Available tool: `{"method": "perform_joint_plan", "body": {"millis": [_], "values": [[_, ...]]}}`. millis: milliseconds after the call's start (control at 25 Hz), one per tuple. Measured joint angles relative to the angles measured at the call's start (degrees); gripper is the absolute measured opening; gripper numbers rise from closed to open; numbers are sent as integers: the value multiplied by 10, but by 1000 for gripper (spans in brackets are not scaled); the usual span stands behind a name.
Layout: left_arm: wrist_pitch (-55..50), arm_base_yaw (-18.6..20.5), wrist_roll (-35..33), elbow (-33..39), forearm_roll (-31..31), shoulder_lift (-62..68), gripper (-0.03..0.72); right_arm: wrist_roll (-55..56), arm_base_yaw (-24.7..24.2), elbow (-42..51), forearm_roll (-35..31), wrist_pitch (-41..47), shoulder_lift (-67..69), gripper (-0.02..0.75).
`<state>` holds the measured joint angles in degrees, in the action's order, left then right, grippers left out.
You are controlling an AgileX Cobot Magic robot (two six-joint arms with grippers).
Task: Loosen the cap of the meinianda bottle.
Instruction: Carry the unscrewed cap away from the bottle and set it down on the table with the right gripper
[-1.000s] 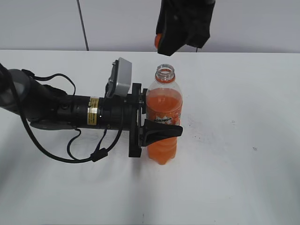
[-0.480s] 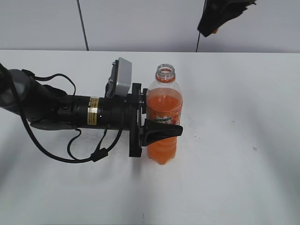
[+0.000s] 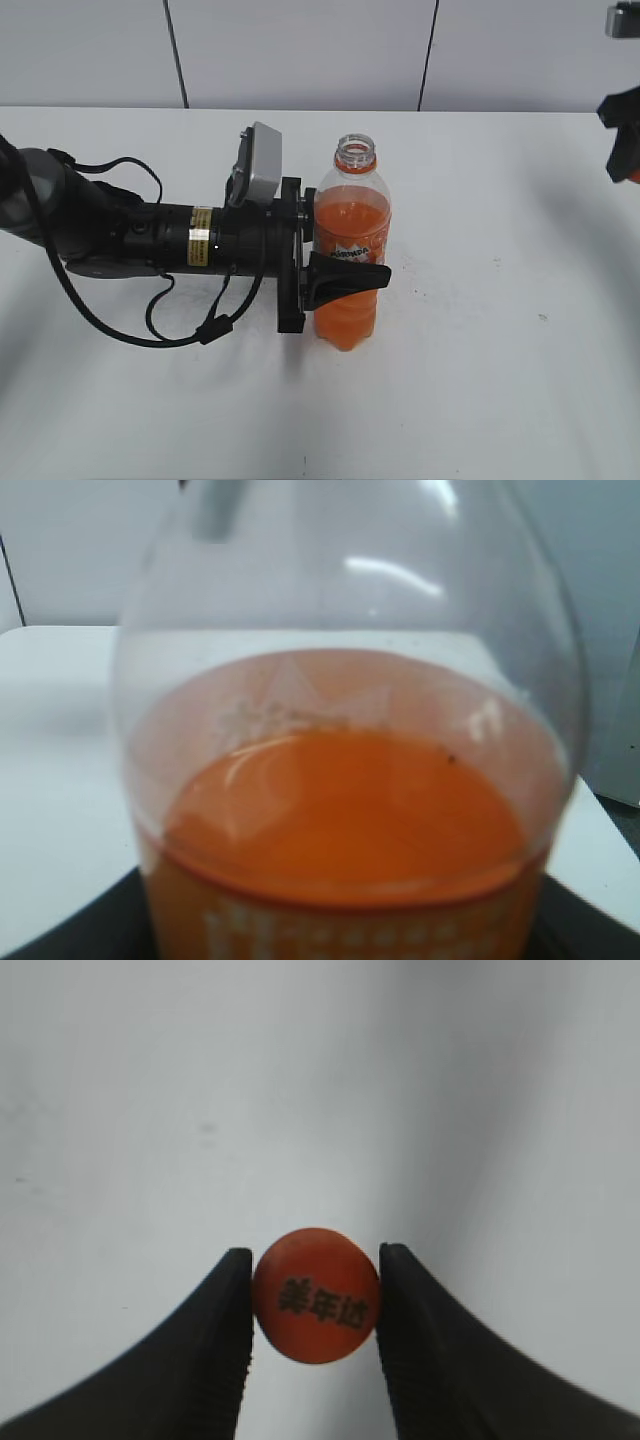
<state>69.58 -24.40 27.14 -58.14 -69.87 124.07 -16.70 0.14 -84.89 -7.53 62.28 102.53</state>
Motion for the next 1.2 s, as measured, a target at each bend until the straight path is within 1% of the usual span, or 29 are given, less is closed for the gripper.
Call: {"method": "perform_joint_plan", "body": {"millis": [40,120,320,480,560,680,1200], "values": [[0,0,0,0,0,0,422,12,-6,20,20,-5,0,304],[-2,0,1,0,1,0,422,27,-17,59,36,-25,0,304],[-3,0,1,0,3,0,422,38,-28,173,30,-128,0,304],[-4,0,1,0,4,0,422,51,-28,234,21,-217,3,304],[-5,0,1,0,4,0,422,53,-28,250,21,-248,10,304],[-10,-1,3,0,5,0,422,53,-28,255,21,-264,27,304],[-12,-1,4,0,6,0,422,53,-29,257,21,-276,78,307]]}}
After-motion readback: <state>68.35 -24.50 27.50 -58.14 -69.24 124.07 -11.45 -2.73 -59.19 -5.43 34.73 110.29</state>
